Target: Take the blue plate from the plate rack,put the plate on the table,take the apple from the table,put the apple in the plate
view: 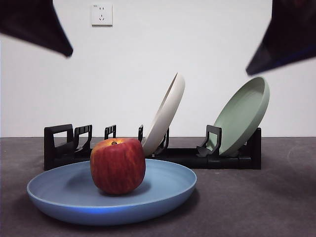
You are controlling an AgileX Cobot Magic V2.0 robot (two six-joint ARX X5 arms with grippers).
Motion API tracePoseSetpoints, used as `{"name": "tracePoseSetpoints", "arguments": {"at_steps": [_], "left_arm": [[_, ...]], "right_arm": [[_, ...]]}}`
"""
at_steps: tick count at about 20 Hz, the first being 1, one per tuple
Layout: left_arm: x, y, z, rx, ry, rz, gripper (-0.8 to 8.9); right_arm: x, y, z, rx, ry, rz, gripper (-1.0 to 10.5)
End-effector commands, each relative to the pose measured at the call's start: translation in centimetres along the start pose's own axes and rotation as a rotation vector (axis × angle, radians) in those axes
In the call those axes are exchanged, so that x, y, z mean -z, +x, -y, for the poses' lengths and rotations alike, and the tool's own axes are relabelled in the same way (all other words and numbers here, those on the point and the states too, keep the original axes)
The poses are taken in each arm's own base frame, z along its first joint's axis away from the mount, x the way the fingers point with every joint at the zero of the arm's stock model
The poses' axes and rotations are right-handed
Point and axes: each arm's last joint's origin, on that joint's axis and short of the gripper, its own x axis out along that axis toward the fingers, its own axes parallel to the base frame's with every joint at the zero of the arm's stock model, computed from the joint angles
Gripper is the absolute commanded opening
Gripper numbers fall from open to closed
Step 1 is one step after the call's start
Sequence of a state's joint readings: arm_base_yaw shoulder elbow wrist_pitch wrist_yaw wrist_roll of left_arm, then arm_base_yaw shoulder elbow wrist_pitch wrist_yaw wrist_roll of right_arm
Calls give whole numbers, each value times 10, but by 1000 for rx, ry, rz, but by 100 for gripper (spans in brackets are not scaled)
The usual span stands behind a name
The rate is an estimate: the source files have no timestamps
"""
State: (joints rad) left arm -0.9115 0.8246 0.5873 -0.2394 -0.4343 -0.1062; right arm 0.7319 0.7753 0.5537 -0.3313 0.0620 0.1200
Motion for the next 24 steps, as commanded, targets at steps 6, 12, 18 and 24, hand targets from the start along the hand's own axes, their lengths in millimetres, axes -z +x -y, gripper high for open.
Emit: {"name": "tracePoseSetpoints", "arguments": {"at_steps": [6, 12, 18, 24], "left_arm": [[1, 0, 0, -5, -10, 7, -3], [1, -2, 0, 7, -6, 6, -3], [-7, -35, -31, -64, -94, 168, -3], [43, -36, -69, -69, -203, 370, -3]], "right_arm": [[2, 1, 1, 23, 28, 2, 1], [2, 1, 1, 23, 28, 2, 1], [2, 1, 1, 22, 28, 3, 1], [2, 1, 1, 22, 28, 3, 1]]}}
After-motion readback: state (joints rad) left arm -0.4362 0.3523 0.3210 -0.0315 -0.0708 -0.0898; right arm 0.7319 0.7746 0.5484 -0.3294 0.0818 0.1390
